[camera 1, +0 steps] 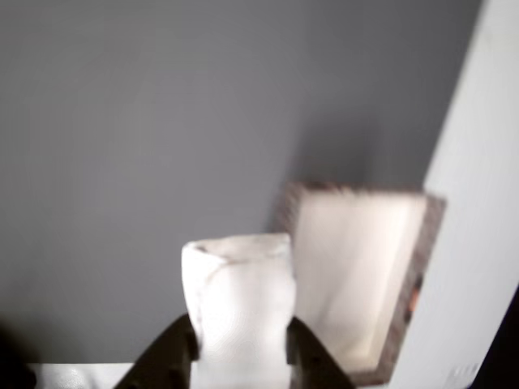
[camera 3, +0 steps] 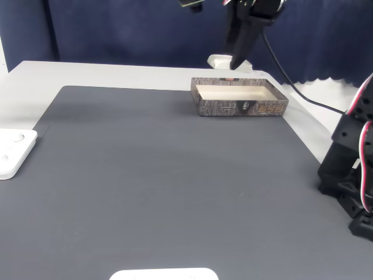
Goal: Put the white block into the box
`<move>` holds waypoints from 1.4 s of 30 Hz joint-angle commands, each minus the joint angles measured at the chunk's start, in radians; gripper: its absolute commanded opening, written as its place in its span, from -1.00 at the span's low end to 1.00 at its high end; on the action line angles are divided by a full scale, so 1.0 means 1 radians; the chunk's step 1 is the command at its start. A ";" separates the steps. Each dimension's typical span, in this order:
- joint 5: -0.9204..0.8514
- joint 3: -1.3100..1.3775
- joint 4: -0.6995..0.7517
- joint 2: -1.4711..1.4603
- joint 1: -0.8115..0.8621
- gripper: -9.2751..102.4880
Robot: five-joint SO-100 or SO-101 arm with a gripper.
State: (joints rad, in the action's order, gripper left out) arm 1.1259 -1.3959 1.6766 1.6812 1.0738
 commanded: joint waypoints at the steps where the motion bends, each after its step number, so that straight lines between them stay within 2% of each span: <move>1: -0.002 0.037 -0.017 0.037 0.106 -0.86; 9: 0.038 0.132 -0.060 -0.104 0.216 -0.86; 18: 0.170 0.367 -0.060 -0.356 0.279 -0.86; 29: 0.275 0.512 -0.077 -0.578 0.316 -0.86; 42: 0.288 0.663 -0.077 -0.772 0.318 -0.86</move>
State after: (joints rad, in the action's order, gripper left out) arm 1.4005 -0.8099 1.6107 0.9050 1.3821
